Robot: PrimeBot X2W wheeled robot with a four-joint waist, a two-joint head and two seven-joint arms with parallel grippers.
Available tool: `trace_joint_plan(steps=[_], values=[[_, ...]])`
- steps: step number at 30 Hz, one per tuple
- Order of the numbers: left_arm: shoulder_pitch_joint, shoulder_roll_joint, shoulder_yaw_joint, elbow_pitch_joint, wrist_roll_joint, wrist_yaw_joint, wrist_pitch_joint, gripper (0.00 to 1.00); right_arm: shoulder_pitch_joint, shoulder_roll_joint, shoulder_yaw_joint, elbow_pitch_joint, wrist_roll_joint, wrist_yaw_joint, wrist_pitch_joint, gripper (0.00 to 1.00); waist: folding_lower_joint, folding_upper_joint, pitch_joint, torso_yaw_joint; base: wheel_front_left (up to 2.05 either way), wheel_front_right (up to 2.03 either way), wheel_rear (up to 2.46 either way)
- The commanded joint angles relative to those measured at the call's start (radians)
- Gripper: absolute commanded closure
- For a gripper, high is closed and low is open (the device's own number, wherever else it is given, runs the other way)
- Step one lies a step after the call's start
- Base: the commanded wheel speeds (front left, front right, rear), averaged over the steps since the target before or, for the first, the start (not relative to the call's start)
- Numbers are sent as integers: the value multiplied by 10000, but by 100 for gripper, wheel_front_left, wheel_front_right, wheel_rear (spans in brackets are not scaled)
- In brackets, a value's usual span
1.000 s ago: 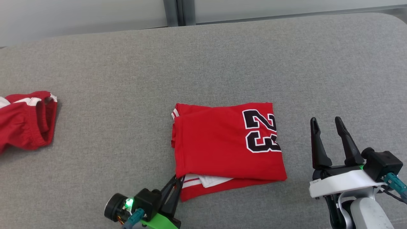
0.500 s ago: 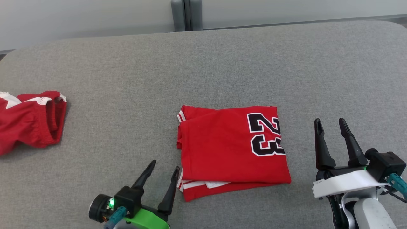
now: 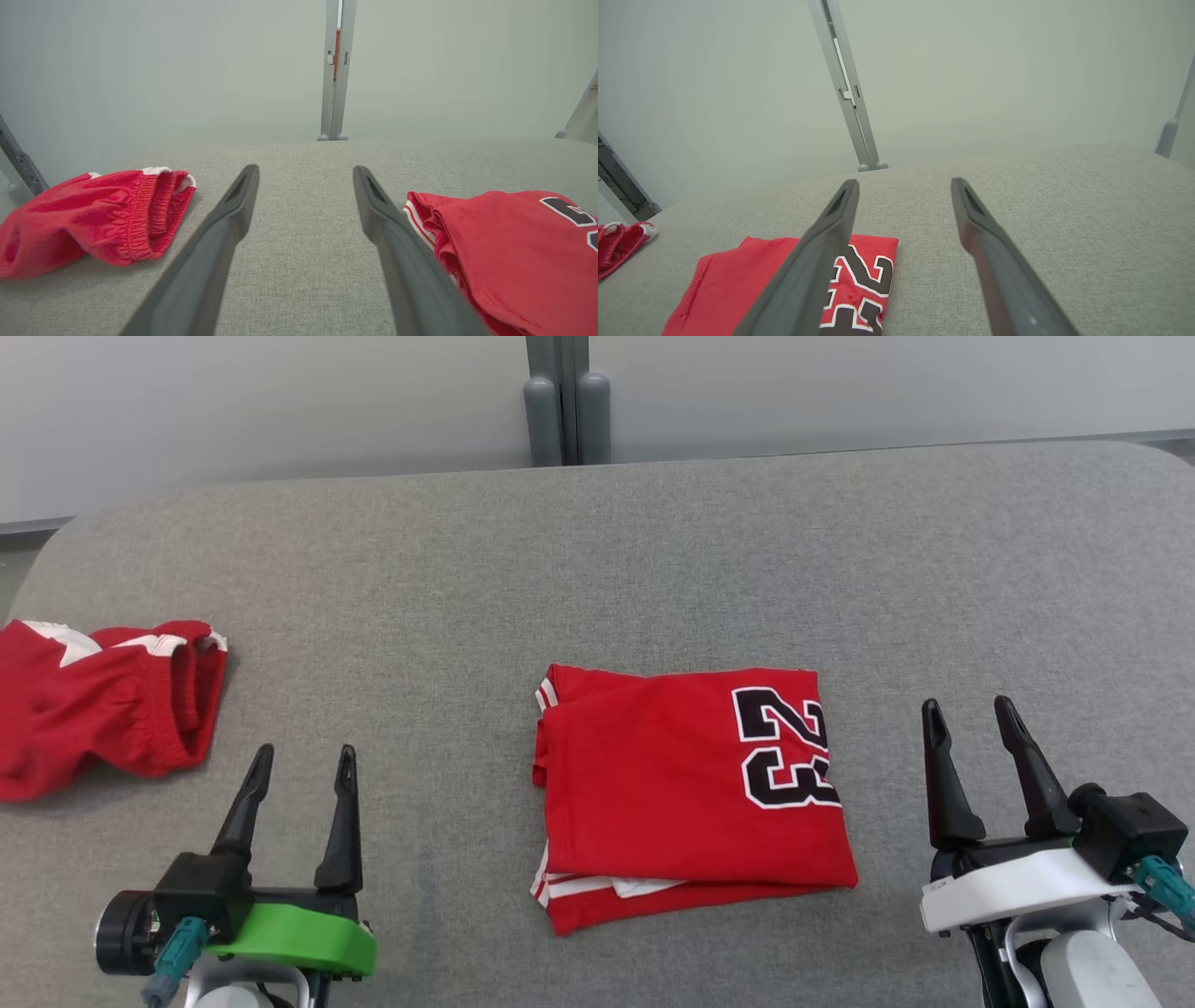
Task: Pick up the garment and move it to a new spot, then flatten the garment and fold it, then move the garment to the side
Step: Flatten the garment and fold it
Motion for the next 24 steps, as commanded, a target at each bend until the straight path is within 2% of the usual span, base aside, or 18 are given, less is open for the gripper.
trace_joint_plan(steps=[1,8,24], values=[[94,-46,153,-44,71,-6,-3,0,206,-43,19,53,-118,-9,-31,0,0,0,-175,1,0,0,0],[422,-118,807,69,285,-82,-3,0,509,-133,38,143,-384,-10,-31,0,0,0,-583,-70,0,0,0],[891,-289,1468,348,458,-233,-3,0,1129,-99,-50,195,-708,-10,-31,0,0,0,-888,38,0,0,0]])
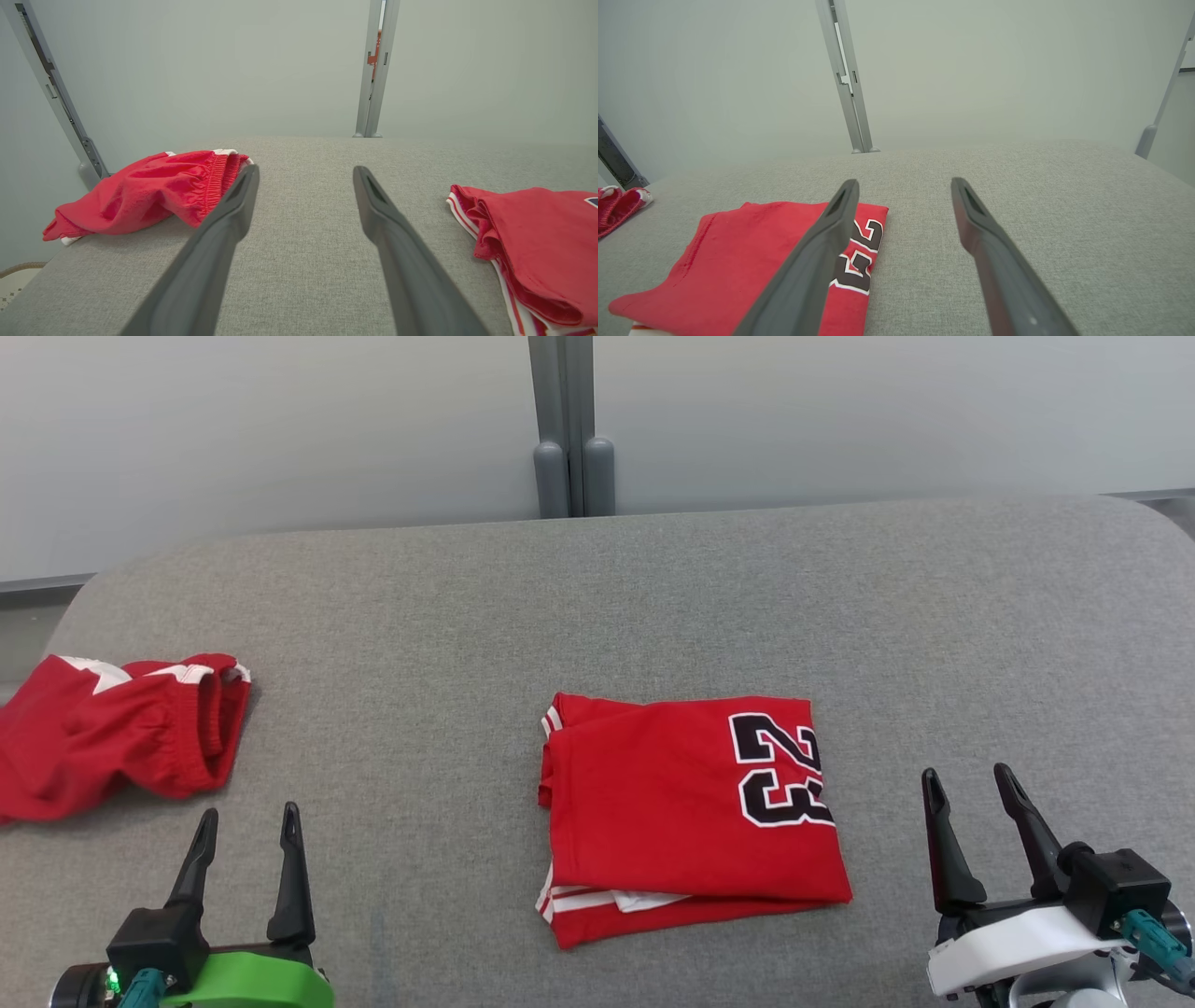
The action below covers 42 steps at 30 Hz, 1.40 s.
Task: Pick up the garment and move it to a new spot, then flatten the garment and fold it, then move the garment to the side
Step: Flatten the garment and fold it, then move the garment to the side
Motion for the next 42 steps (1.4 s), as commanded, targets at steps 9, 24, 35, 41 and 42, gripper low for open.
trace_joint_plan(steps=[9,24,35,41,42], values=[[204,-57,110,115,130,-78,-3,0,128,3,56,171,-117,-12,-31,0,0,0,-60,-14,0,0,0],[123,-85,116,153,242,-112,-3,0,-14,-9,181,290,-98,-12,-31,0,0,0,-44,-16,0,0,0],[138,-86,141,171,258,-120,-2,0,-59,17,268,368,-57,-12,-31,0,0,0,-55,-25,0,0,0],[92,-76,101,157,275,-124,-2,0,-239,52,363,409,-78,-12,-31,0,0,0,-22,-11,0,0,0],[68,-75,102,145,273,-124,-2,0,-325,66,393,413,-71,-12,-31,0,0,0,-4,-9,0,0,0]])
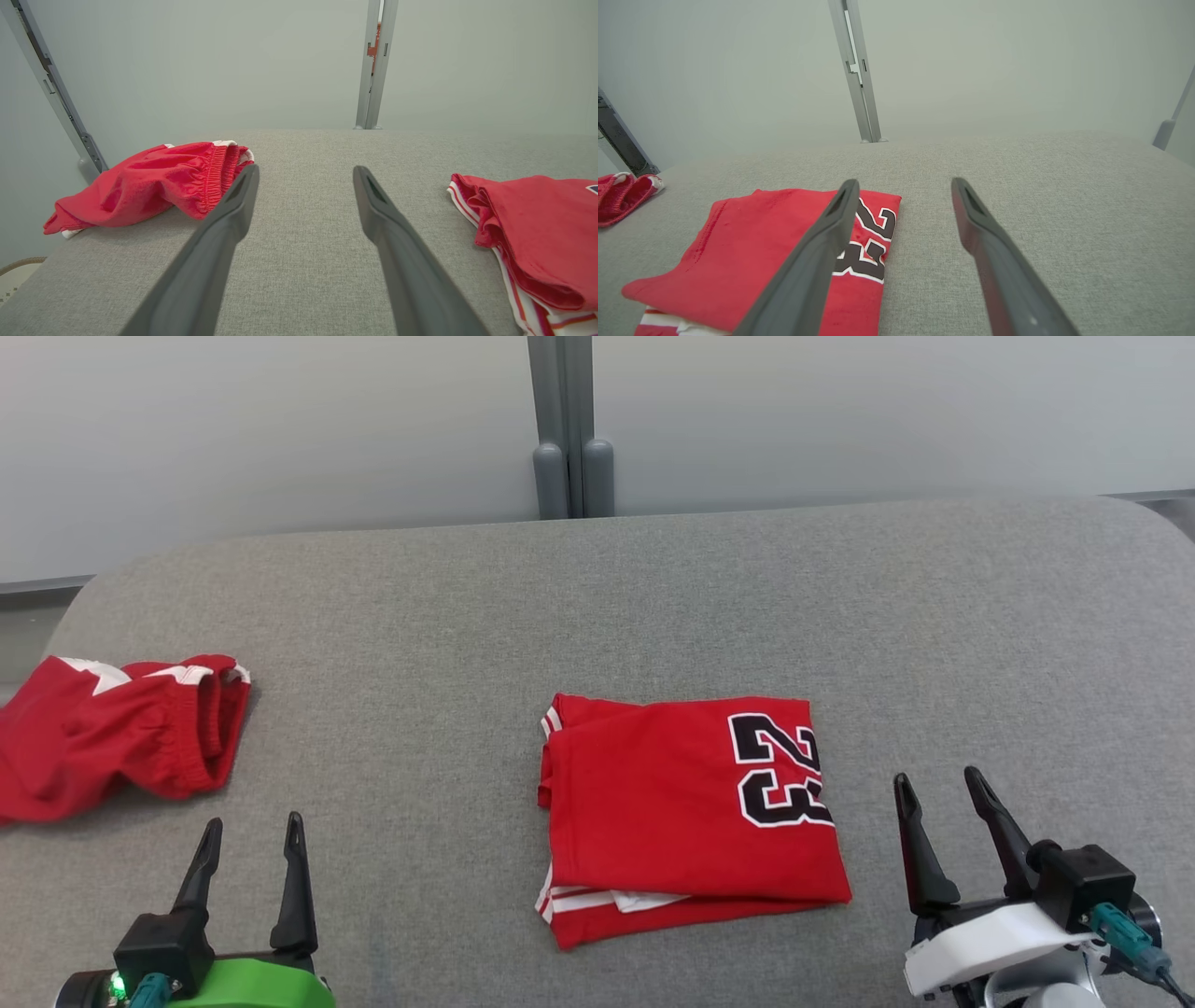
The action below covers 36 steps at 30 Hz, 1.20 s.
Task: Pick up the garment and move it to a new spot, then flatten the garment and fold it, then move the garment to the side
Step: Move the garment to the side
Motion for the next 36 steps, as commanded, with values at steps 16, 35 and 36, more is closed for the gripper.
trace_joint_plan(steps=[16,35,36], values=[[-415,-57,-209,-98,26,-27,-2,0,-2605,55,528,1838,-166,-12,772,0,0,0,693,334,0,0,0],[-1084,-105,-511,2,-118,-26,-2,0,-3513,440,710,5512,169,-12,777,0,0,0,1666,642,0,0,0],[-1091,-108,-514,5,-123,-28,-2,0,-3519,450,766,5655,170,-12,768,0,0,0,1681,638,0,0,0]])
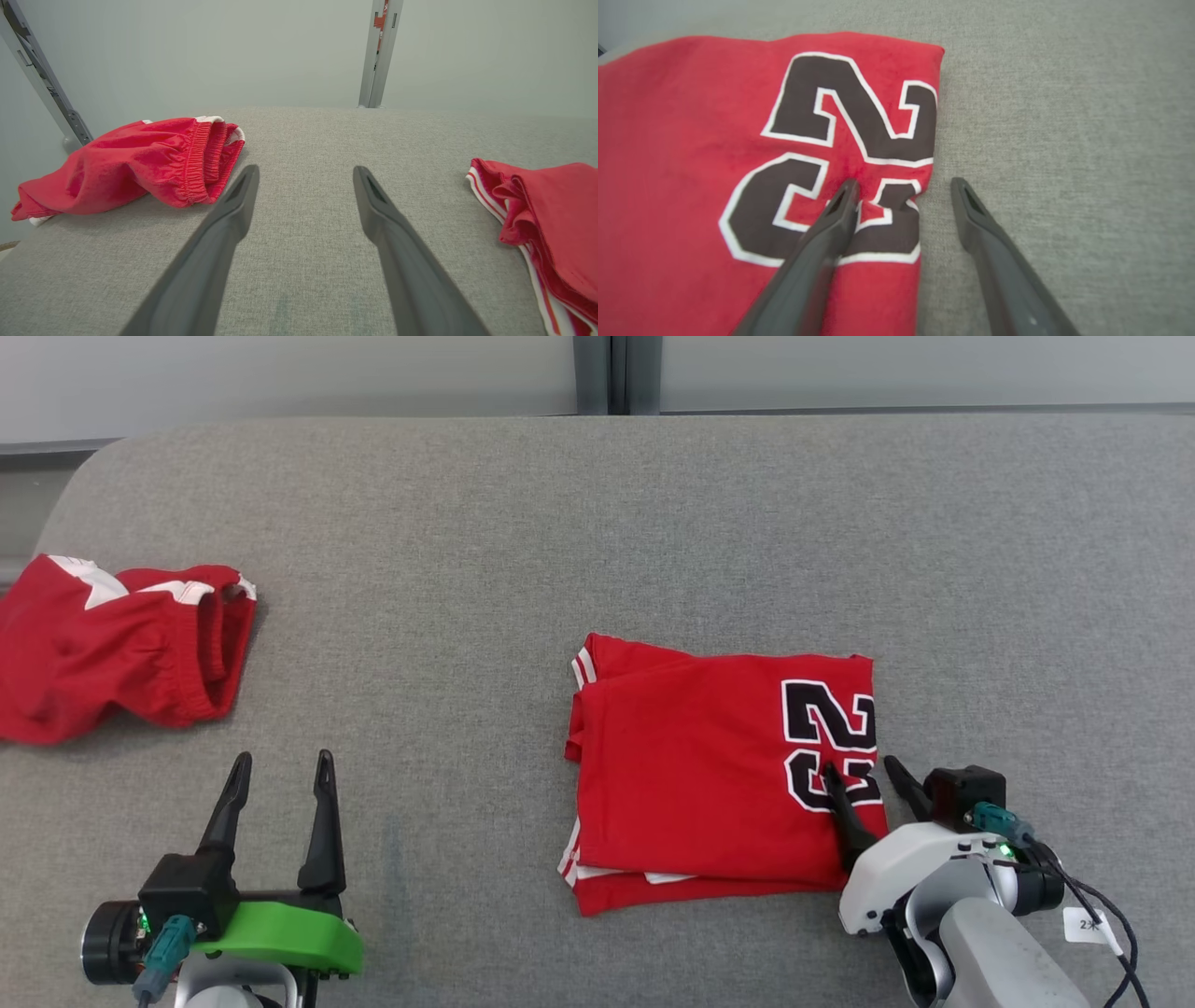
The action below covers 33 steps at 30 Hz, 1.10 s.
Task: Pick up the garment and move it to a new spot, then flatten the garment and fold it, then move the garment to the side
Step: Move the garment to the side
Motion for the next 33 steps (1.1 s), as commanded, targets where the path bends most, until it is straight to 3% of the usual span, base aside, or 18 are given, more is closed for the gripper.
trace_joint_plan(steps=[1,2,3,4,5,11,19,25,33], values=[[-141,0,4,-6,-84,-25,-2,0,-27,17,178,222,70,-11,-4,0,0,0,34,-10,0,0,0],[-140,0,13,-1,-93,-25,-2,0,-27,50,341,312,179,-6,26,0,0,0,44,-24,0,0,0],[-143,-3,25,3,-79,-25,-2,0,-54,86,519,409,337,-3,80,53,0,0,62,-41,0,0,0],[-149,-2,31,13,-74,-25,-2,0,-104,99,639,468,450,-2,82,88,0,0,73,-55,0,0,0],[-170,-6,18,21,-71,-25,-2,0,-179,108,782,541,535,-2,79,100,0,0,89,-65,0,0,0],[-332,-28,-92,15,-97,-25,-2,0,-1020,-49,1062,790,728,-6,-89,100,0,0,194,-34,0,0,0],[-436,-66,-143,-95,-166,-25,-2,0,-2370,-1106,1275,975,705,-15,4,100,0,0,539,-127,0,0,0],[-708,-86,-328,-312,-276,-25,-2,0,-3282,-2436,1414,855,856,-15,328,100,0,0,1261,-299,0,0,0],[-1651,101,-491,-1095,-122,-25,-1,0,-4793,-4388,1316,85,1039,-15,890,100,0,0,3181,-1016,0,0,0]])
